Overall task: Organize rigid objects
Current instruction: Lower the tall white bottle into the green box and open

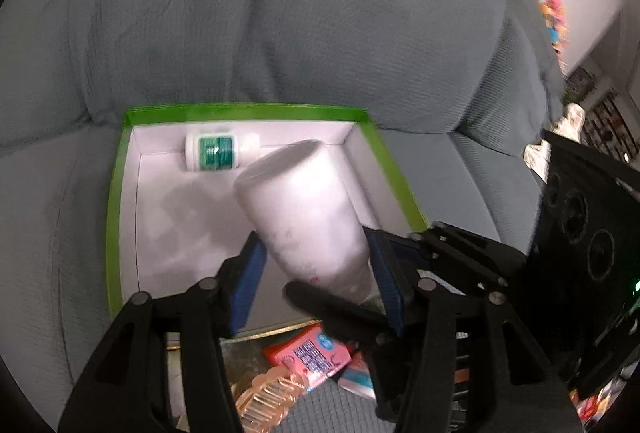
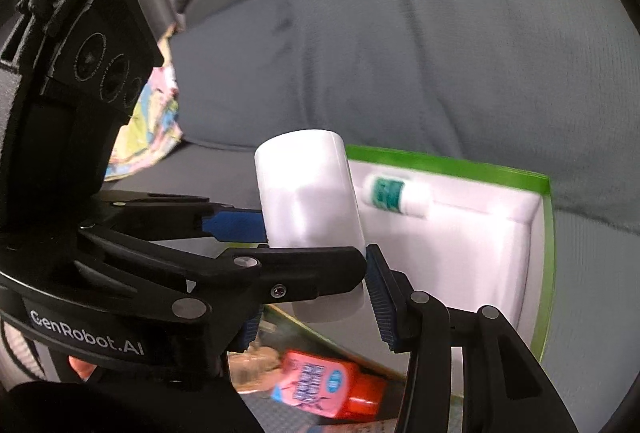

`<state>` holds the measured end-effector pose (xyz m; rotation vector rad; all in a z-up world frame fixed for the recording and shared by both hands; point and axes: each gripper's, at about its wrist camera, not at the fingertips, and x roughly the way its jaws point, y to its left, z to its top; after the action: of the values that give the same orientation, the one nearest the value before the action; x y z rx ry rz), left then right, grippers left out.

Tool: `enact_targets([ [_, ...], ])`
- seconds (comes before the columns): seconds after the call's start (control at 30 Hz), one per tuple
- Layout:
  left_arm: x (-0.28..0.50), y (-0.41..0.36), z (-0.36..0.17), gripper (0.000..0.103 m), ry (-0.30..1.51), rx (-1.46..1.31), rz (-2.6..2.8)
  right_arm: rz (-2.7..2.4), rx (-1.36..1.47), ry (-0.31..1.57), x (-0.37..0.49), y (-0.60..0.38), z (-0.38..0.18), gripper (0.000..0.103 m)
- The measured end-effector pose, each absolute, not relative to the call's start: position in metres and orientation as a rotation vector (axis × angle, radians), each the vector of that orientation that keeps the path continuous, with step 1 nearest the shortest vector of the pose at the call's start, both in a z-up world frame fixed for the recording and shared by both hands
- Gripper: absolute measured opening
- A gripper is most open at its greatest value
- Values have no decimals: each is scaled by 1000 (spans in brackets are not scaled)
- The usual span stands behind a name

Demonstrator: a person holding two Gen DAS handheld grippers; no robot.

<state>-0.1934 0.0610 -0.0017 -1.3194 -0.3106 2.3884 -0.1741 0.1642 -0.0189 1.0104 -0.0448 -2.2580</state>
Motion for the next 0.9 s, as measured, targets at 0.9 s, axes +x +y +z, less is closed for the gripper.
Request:
enact_targets([
  [0.9, -77, -23, 18, 90, -204, -1335, 2761, -2431, 1048, -175, -106, 214, -8, 67],
])
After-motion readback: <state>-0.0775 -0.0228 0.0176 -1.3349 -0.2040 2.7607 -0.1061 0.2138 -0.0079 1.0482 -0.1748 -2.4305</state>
